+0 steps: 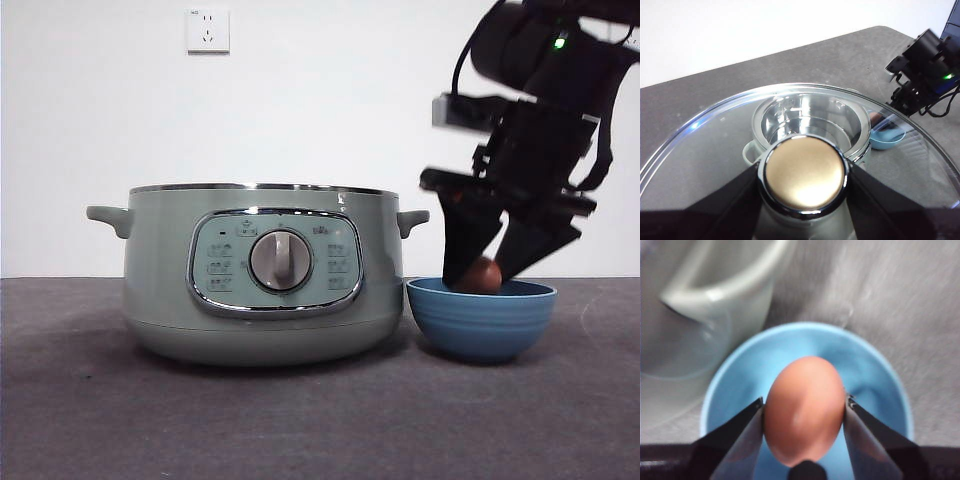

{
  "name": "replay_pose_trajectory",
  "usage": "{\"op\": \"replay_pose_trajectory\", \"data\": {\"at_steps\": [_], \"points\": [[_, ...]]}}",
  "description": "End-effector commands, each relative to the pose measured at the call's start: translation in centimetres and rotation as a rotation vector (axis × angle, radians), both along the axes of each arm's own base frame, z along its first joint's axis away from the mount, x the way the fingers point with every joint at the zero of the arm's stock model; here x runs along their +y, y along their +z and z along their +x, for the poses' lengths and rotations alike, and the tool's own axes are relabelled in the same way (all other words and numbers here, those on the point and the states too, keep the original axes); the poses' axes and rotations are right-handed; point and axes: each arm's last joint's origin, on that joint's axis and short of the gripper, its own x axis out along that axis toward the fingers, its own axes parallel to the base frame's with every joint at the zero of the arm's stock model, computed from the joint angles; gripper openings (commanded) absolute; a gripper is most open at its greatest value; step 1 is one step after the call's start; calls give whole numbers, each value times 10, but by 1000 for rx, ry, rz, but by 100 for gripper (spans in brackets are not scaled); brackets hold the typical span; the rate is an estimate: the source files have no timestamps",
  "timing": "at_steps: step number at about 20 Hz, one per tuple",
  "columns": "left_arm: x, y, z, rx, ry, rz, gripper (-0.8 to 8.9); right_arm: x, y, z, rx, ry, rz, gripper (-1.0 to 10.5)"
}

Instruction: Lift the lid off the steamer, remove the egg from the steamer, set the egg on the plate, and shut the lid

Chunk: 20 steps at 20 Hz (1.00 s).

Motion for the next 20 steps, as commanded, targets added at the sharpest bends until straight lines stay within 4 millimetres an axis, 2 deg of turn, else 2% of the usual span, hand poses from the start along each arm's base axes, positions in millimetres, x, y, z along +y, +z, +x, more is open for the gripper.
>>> {"op": "replay_pose_trajectory", "data": {"at_steps": [1, 8, 12, 14, 16, 17, 20], "points": [[1, 7, -2, -59, 0, -44, -8, 2, -10, 3, 8, 8, -5, -12], [1, 7, -2, -60, 1, -44, -8, 4, -29, 8, 51, 15, -27, -12], [1, 7, -2, -60, 1, -44, -8, 4, -30, 8, 56, 20, -32, -11], [1, 7, -2, -60, 1, -44, -8, 4, -30, 8, 62, 21, -34, 72], [1, 7, -2, -60, 1, -44, -8, 4, -31, 6, 74, 24, -39, 300], [1, 7, -2, -60, 1, -44, -8, 5, -31, 6, 78, 26, -41, 355], [1, 7, -2, -60, 0, -44, -8, 6, -31, 5, 77, 29, -40, 353]]}}
